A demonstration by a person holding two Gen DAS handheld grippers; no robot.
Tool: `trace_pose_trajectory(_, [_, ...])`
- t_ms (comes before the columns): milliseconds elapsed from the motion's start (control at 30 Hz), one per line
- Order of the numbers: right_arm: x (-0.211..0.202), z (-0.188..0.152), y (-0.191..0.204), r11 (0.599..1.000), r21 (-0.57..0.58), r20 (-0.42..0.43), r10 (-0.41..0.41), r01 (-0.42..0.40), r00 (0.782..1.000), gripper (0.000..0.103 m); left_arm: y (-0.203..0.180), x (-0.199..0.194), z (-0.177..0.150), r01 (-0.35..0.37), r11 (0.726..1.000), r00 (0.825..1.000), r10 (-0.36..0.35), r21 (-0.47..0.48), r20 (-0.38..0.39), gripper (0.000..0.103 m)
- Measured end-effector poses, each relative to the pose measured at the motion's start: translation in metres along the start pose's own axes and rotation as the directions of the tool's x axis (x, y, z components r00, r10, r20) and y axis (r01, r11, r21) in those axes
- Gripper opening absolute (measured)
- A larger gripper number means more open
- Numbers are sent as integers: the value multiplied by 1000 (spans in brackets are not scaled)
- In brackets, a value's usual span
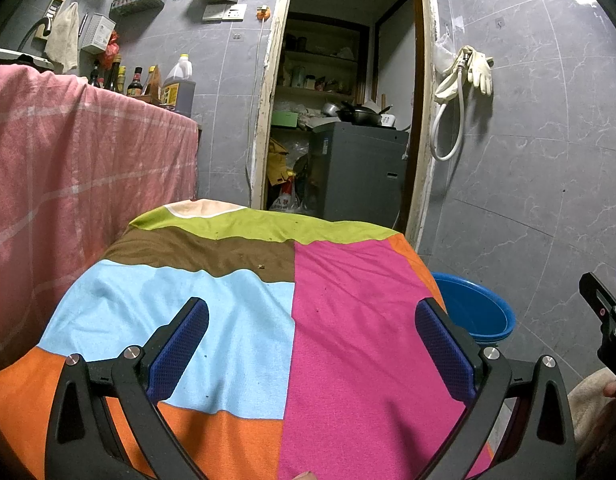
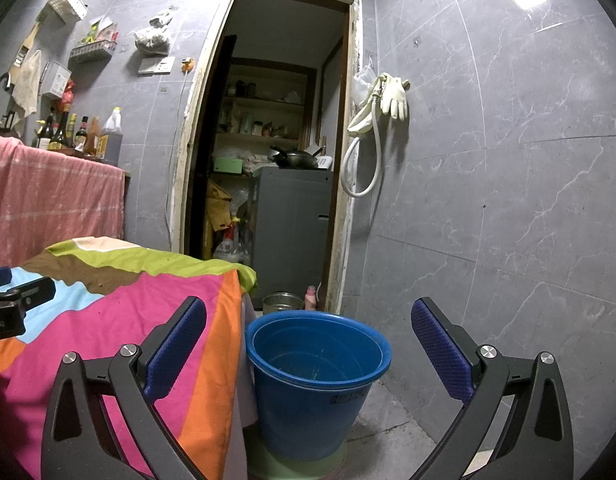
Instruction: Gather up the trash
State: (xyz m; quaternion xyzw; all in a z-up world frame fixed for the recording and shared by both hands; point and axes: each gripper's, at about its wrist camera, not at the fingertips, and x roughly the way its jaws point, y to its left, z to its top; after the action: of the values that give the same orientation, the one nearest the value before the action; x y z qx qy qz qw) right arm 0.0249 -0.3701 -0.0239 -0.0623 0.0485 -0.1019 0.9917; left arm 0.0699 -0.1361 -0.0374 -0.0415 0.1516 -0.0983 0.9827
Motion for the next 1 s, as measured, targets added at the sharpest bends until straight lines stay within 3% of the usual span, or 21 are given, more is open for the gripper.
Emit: trace_pose_trajectory(1000, [-1,0,2,1000,3,-4,-2,2,1000,103,-1,0,0,-2,1000,1000,2,0,1,101])
